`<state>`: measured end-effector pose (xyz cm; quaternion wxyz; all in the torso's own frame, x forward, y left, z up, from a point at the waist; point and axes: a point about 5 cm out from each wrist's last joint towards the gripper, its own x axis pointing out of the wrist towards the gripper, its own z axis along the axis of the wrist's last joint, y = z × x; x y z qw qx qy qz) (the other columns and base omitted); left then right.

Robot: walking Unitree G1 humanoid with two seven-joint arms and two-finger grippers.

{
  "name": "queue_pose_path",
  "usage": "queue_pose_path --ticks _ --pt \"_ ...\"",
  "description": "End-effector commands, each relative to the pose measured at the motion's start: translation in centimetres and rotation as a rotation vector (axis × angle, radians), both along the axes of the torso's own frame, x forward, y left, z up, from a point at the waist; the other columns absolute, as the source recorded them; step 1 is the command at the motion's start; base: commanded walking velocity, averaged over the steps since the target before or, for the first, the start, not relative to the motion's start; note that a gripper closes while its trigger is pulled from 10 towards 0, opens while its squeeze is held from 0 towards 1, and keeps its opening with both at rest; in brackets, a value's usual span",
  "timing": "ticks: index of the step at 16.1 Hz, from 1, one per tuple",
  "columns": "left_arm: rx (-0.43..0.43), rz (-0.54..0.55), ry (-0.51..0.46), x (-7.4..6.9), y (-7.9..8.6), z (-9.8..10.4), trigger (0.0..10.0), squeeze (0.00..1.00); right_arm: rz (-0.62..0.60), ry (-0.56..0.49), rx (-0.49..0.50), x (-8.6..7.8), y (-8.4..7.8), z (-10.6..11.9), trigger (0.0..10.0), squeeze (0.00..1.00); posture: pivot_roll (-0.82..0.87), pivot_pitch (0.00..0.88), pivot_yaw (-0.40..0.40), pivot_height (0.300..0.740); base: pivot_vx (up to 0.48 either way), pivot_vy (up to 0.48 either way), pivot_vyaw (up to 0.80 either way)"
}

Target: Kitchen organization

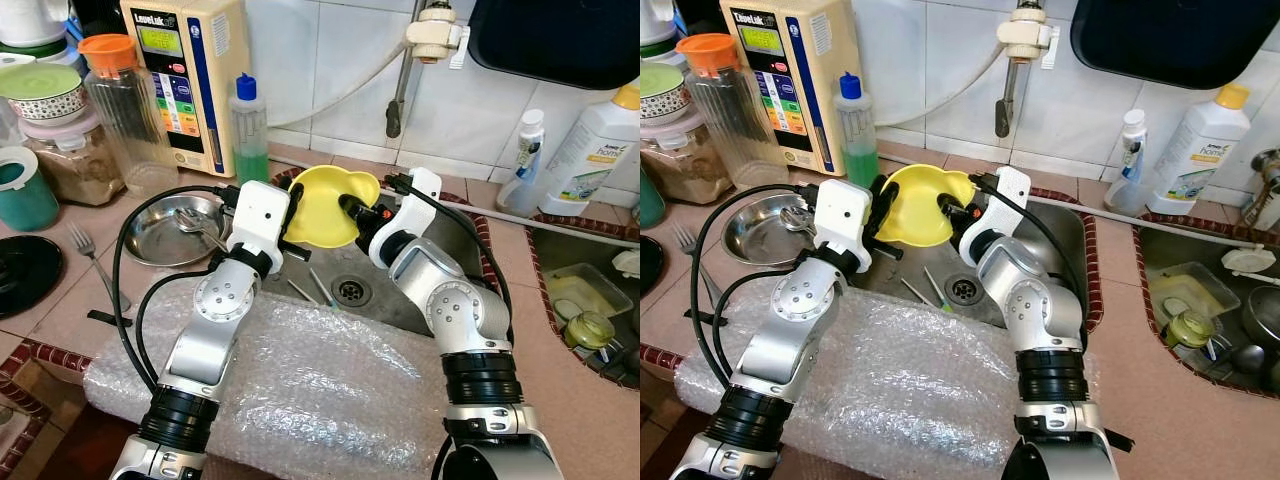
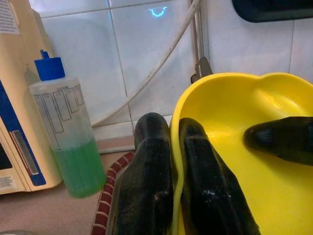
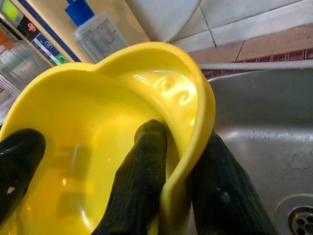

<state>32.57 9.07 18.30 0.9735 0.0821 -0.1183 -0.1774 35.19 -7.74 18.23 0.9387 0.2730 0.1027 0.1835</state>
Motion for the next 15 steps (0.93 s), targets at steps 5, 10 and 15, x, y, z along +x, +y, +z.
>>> queue_pose_path --ticks 5,10,15 --pt "-0.055 -0.143 0.051 -0.6 -0.9 0.1 10.0 1.0 -0.252 -0.031 -0.226 1.6 -3.7 -1.4 0.0 0.0 0.12 0.0 -0.032 0.74 0.0 0.0 0.0" --pt "0.01 -0.23 0.141 -1.9 -1.4 -1.4 10.0 1.0 -0.259 -0.111 -0.412 3.2 -4.3 -2.3 0.0 0.0 0.15 0.0 -0.037 0.74 0.0 0.0 0.0" --pt "0.134 -0.26 0.298 -4.1 0.6 -4.4 10.0 1.0 -0.184 -0.176 -0.704 3.3 -4.5 -5.0 0.0 0.0 0.16 0.0 -0.041 0.74 0.0 0.0 0.0"
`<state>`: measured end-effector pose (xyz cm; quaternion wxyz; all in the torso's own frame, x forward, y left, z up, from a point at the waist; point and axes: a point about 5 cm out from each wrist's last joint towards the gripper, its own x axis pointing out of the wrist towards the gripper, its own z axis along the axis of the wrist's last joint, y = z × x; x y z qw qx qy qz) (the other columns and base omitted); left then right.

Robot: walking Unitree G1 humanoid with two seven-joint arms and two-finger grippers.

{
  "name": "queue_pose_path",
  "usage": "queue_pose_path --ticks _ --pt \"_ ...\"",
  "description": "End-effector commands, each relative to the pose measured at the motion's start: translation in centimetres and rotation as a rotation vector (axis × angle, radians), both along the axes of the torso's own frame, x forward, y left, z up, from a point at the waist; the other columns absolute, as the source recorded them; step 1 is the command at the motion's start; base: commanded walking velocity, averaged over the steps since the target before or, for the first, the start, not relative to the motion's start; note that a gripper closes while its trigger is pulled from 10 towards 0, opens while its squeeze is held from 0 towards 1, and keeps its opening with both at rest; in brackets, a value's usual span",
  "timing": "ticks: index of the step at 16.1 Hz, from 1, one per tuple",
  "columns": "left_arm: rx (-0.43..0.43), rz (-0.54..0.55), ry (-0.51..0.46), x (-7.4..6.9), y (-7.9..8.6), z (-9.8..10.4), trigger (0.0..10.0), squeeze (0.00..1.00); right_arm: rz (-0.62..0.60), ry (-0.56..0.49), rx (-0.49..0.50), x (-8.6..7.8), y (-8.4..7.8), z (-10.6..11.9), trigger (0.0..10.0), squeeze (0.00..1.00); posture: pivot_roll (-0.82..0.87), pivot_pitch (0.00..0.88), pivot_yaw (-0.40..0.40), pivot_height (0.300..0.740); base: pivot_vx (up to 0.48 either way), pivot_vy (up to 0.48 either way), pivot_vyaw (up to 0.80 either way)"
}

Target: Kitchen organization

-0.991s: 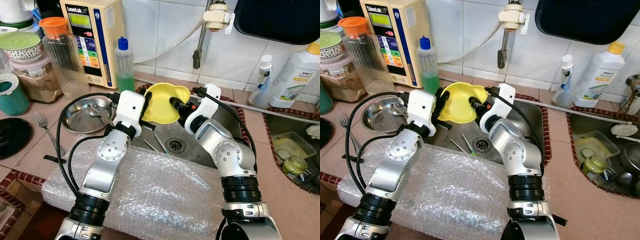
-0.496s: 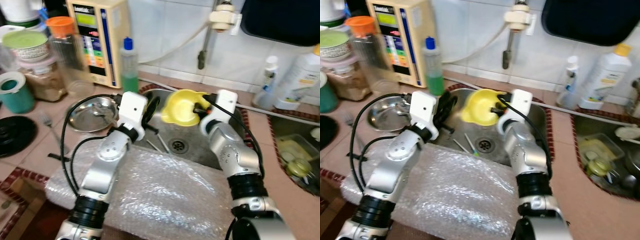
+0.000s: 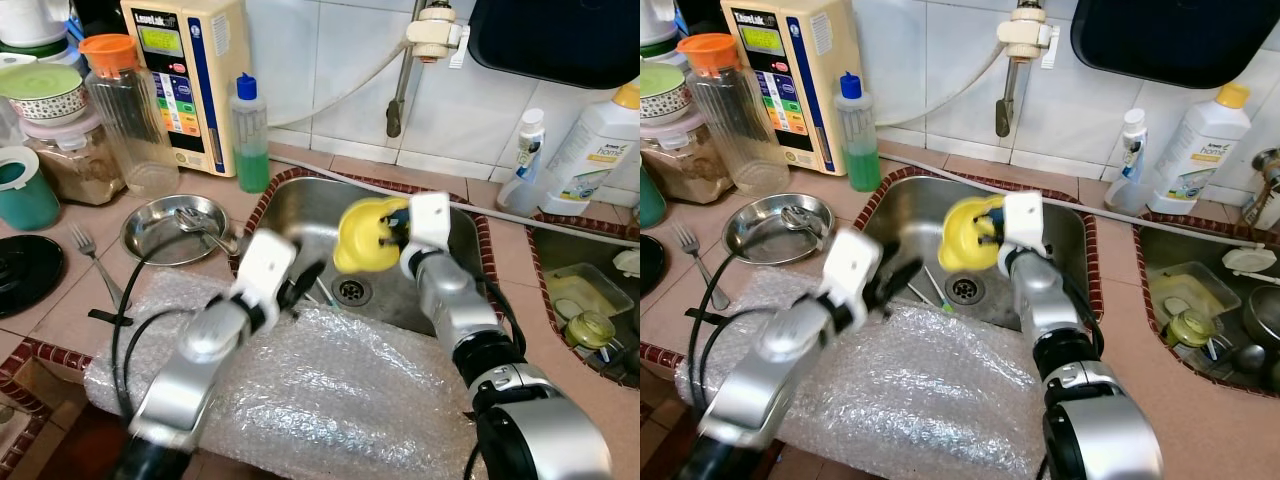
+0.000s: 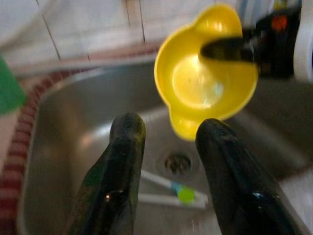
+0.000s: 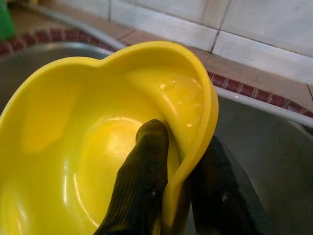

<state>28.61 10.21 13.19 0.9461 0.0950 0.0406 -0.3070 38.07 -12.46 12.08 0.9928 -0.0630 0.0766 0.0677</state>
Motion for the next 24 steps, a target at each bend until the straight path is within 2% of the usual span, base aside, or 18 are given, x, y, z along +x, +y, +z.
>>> queue_pose_path --ticks 1,4,5,6,7,11,17,20,24 --pt "0.018 -0.018 -0.007 -0.4 -0.2 0.3 10.0 1.0 0.044 -0.047 -0.061 0.4 0.4 0.8 0.0 0.0 0.16 0.0 -0.04 0.74 0.0 0.0 0.0" --pt "0.07 -0.01 0.01 -1.1 0.4 -0.3 10.0 1.0 0.107 0.011 -0.12 0.0 0.9 -0.7 0.0 0.0 0.17 0.0 -0.04 0.74 0.0 0.0 0.0" --pt "0.07 -0.003 0.011 -1.0 0.5 -0.2 10.0 1.0 0.125 0.029 -0.123 -0.2 1.1 -1.0 1.1 0.0 0.17 0.0 -0.04 0.74 0.0 0.0 0.0" --pt "0.074 0.004 0.011 -0.9 0.6 -0.2 10.0 1.0 0.135 0.039 -0.133 -0.3 1.3 -1.2 7.4 0.61 0.17 0.0 -0.041 0.74 0.0 0.0 0.0" --pt "0.085 0.016 0.009 -0.7 0.9 -0.2 10.0 1.0 0.159 0.06 -0.123 -0.4 1.7 -1.6 10.0 1.0 0.17 0.0 -0.041 0.74 0.0 0.0 0.0" --pt "0.099 0.035 0.005 -0.5 1.1 -0.1 10.0 1.0 0.2 0.087 -0.102 -0.8 2.3 -2.2 10.0 1.0 0.17 0.0 -0.04 0.74 0.0 0.0 0.0" --pt "0.111 0.035 0.01 -0.4 1.0 -0.2 10.0 1.0 0.216 0.099 -0.072 -0.9 2.2 -2.5 10.0 1.0 0.17 0.0 -0.045 0.74 0.0 0.0 0.0" --pt "0.127 0.016 0.025 -0.6 0.9 -0.5 10.0 1.0 0.329 0.109 0.002 -1.2 3.4 -2.3 10.0 1.0 0.16 0.0 -0.044 0.74 0.0 0.0 0.0" --pt "0.136 0.015 0.031 -0.5 0.9 -0.6 10.0 1.0 0.399 0.166 0.035 -1.2 3.9 -2.3 10.0 1.0 0.16 0.0 -0.043 0.74 0.0 0.0 0.0"
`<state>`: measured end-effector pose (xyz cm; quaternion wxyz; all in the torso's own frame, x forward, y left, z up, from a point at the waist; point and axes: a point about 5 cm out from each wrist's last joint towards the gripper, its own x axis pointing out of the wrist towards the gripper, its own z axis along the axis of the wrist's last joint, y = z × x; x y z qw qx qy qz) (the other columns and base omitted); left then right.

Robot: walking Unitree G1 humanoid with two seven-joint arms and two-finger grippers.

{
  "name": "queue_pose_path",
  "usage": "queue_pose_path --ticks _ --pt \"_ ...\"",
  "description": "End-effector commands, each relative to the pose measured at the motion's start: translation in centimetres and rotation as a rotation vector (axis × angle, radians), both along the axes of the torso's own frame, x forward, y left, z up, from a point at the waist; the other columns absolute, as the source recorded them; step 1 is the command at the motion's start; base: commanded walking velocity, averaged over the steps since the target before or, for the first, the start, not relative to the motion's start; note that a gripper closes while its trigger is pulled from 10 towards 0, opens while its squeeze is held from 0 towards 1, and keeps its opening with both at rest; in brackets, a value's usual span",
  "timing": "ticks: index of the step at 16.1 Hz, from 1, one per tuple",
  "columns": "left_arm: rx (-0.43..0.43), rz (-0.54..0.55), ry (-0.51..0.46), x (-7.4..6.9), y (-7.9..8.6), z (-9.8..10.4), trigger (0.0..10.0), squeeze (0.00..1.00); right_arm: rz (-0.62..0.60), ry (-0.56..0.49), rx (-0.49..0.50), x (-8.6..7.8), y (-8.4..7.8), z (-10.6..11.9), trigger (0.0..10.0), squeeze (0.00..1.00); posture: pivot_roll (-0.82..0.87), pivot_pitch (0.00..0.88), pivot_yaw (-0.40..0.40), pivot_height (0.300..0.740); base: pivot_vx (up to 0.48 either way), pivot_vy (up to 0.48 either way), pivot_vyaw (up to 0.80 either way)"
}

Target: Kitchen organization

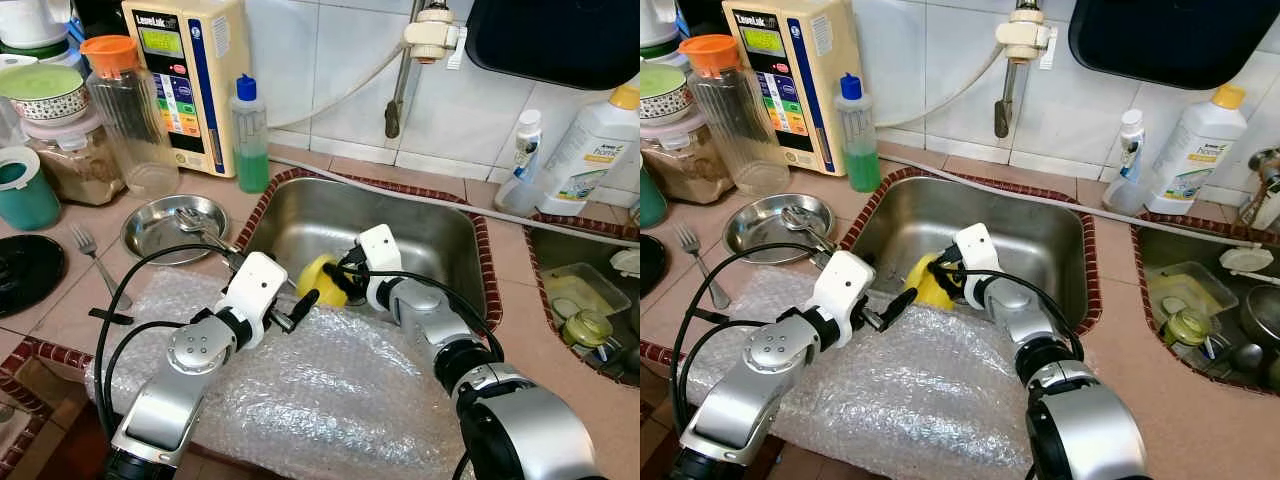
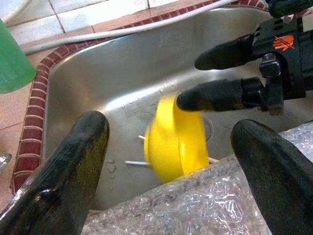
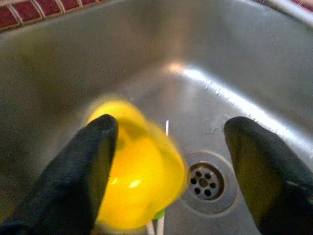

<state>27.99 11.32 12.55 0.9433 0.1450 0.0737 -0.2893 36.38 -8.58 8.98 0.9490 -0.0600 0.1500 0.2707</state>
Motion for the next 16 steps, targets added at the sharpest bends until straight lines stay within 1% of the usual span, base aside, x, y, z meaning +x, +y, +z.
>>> queue_pose_path --ticks 1,2,4,5,6,7,9,10,11,12,13,15,16 --pt "0.019 -0.018 0.004 0.1 -0.3 0.0 10.0 1.0 0.024 0.017 0.027 0.3 0.1 0.7 10.0 1.0 0.16 0.0 -0.043 0.74 0.0 0.0 0.0" --pt "0.022 -0.023 0.005 0.1 -0.4 0.0 10.0 1.0 0.131 0.085 0.045 -0.1 0.7 0.3 10.0 1.0 0.16 0.0 -0.042 0.74 0.0 0.0 0.0" --pt "0.025 -0.023 0.005 0.1 -0.3 0.0 10.0 1.0 0.183 0.123 0.13 0.1 0.7 1.1 10.0 1.0 0.16 0.0 -0.041 0.74 0.0 0.0 0.0" --pt "0.027 -0.021 0.004 0.1 -0.3 0.0 10.0 1.0 0.184 0.106 0.124 0.3 0.5 1.4 10.0 1.0 0.16 0.0 -0.042 0.74 0.0 0.0 0.0" --pt "0.029 -0.017 0.004 0.2 -0.2 0.0 10.0 1.0 0.132 0.064 0.13 0.8 0.1 2.1 10.0 1.0 0.16 0.0 -0.042 0.74 0.0 0.0 0.0" --pt "0.033 -0.001 -0.003 0.3 -0.1 0.1 10.0 1.0 0.08 -0.022 0.13 1.3 -0.2 3.1 10.0 1.0 0.16 0.0 -0.043 0.74 0.0 0.0 0.0" --pt "0.021 0.05 -0.022 0.7 0.4 0.5 10.0 1.0 0.01 -0.107 0.166 1.8 -0.4 4.4 10.0 1.0 0.16 0.0 -0.043 0.74 0.0 0.0 0.0" --pt "0.005 0.111 -0.058 1.3 1.0 1.2 10.0 1.0 -0.029 -0.155 0.223 2.1 -0.5 5.4 10.0 1.0 0.16 0.0 -0.044 0.74 0.0 0.0 0.0" --pt "-0.003 0.135 -0.072 1.5 1.2 1.4 10.0 1.0 -0.029 -0.164 0.24 2.1 -0.4 5.7 10.0 1.0 0.16 0.0 -0.044 0.74 0.0 0.0 0.0" --pt "-0.038 0.224 -0.116 2.3 2.2 2.4 10.0 1.0 -0.012 -0.207 0.276 1.8 -0.1 6.4 10.0 1.0 0.16 0.0 -0.044 0.74 0.0 0.0 0.0" --pt "-0.057 0.276 -0.14 2.7 2.8 2.9 10.0 1.0 0.001 -0.225 0.3 1.6 0.1 6.8 10.0 1.0 0.16 0.0 -0.044 0.74 0.0 0.0 0.0" --pt "-0.114 0.416 -0.179 3.4 4.4 3.8 10.0 1.0 0.026 -0.291 0.315 0.9 0.5 7.6 10.0 1.0 0.15 0.0 -0.043 0.74 0.0 0.0 0.0" --pt "-0.123 0.494 -0.196 3.7 5.3 4.1 10.0 1.0 0.033 -0.304 0.303 0.5 0.6 7.7 10.0 1.0 0.15 0.0 -0.043 0.74 0.0 0.0 0.0"
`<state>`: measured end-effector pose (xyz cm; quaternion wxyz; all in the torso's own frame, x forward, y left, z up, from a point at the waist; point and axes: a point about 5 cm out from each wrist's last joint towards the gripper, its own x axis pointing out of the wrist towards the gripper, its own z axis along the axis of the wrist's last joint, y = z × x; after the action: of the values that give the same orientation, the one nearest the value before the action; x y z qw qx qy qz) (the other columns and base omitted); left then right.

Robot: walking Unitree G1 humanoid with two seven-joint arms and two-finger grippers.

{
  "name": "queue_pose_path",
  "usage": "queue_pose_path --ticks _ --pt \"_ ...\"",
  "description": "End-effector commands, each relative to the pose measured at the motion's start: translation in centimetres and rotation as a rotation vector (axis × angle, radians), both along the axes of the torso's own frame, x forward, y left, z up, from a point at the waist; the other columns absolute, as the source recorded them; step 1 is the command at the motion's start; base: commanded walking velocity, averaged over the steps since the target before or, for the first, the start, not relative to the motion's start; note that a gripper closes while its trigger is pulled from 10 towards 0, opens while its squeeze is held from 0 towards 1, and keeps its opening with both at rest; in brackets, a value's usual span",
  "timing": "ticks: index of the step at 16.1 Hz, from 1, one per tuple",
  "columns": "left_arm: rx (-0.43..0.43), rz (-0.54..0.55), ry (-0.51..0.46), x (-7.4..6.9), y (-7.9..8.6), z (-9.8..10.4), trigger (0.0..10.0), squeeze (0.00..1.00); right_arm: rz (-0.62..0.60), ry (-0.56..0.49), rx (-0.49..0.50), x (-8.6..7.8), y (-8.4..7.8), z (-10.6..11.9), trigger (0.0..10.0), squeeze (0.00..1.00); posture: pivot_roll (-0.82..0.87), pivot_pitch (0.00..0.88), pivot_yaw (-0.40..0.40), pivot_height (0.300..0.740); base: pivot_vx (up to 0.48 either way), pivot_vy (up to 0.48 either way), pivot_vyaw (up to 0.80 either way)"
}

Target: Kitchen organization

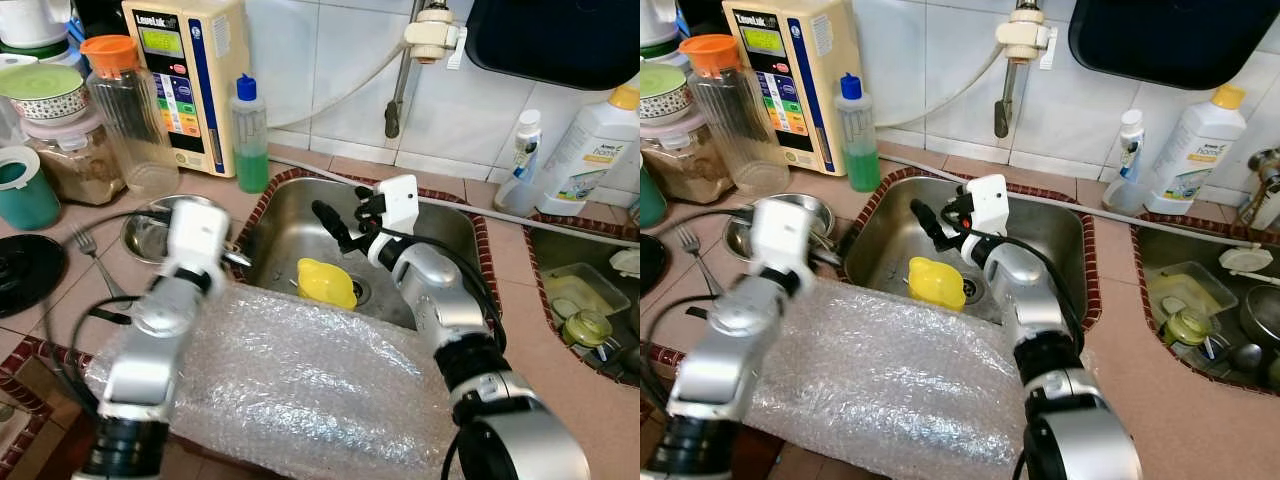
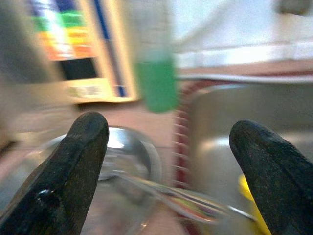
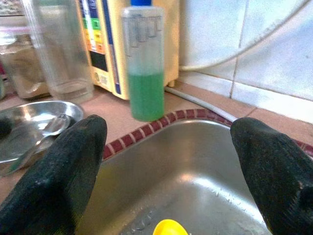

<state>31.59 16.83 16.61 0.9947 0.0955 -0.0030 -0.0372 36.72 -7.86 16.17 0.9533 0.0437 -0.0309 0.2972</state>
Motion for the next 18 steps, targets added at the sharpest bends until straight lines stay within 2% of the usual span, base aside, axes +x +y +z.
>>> queue_pose_path --ticks 1,2,3,4,5,6,7,8,10,14,18 --pt "-0.019 0.053 -0.005 0.3 0.5 0.1 10.0 1.0 0.022 -0.014 -0.013 -0.2 0.1 0.5 10.0 1.0 0.15 0.0 -0.043 0.74 0.0 0.0 0.0" --pt "-0.011 0.144 -0.024 0.5 1.6 0.2 10.0 1.0 0.082 -0.023 -0.02 -1.2 0.5 0.6 10.0 0.99 0.15 0.0 -0.043 0.74 0.0 0.0 0.0" --pt "0.017 0.19 -0.05 0.7 2.0 0.5 10.0 1.0 0.112 -0.032 -0.023 -1.9 0.7 0.7 10.0 0.11 0.14 0.0 -0.047 0.74 0.0 0.0 0.0" --pt "0.04 0.279 -0.041 0.9 2.6 0.4 10.0 1.0 0.12 -0.027 -0.02 -2.3 0.6 0.9 10.0 0.0 0.14 0.0 -0.047 0.74 0.0 0.0 0.0" --pt "0.029 0.37 -0.009 0.9 3.5 0.0 10.0 0.79 0.107 -0.016 0.005 -2.3 0.3 1.1 10.0 0.0 0.14 0.0 -0.047 0.74 0.0 0.0 0.0" --pt "0.035 0.435 0.005 0.9 4.2 -0.2 10.0 0.63 0.102 -0.012 0.021 -2.4 0.2 1.3 10.0 0.0 0.13 0.0 -0.047 0.74 0.0 0.0 0.0" --pt "0.023 0.474 0.001 0.8 4.8 -0.3 10.0 0.52 0.101 -0.016 0.017 -2.6 0.0 1.5 10.0 0.0 0.13 0.0 -0.047 0.74 0.0 0.0 0.0" --pt "0.015 0.514 0.01 0.7 5.5 -0.5 10.0 0.0 0.102 -0.015 0.009 -2.9 -0.2 1.4 10.0 0.0 0.13 0.0 -0.046 0.74 0.0 0.0 0.0" --pt "-0.046 0.558 0.083 0.7 6.0 -1.7 10.0 0.0 0.098 0.0 -0.007 -3.5 -0.6 1.2 10.0 0.0 0.13 0.0 -0.046 0.74 0.0 0.0 0.0" --pt "-0.083 0.672 0.156 0.3 7.1 -3.2 10.0 0.0 0.077 0.027 0.0 -3.9 -1.0 1.3 10.0 0.0 0.12 0.0 -0.046 0.74 0.0 0.0 0.0" --pt "-0.081 0.71 0.152 0.2 7.7 -3.2 10.0 0.0 0.088 0.036 -0.003 -4.2 -0.7 1.1 10.0 0.0 0.13 0.0 -0.049 0.74 0.0 0.0 0.0"
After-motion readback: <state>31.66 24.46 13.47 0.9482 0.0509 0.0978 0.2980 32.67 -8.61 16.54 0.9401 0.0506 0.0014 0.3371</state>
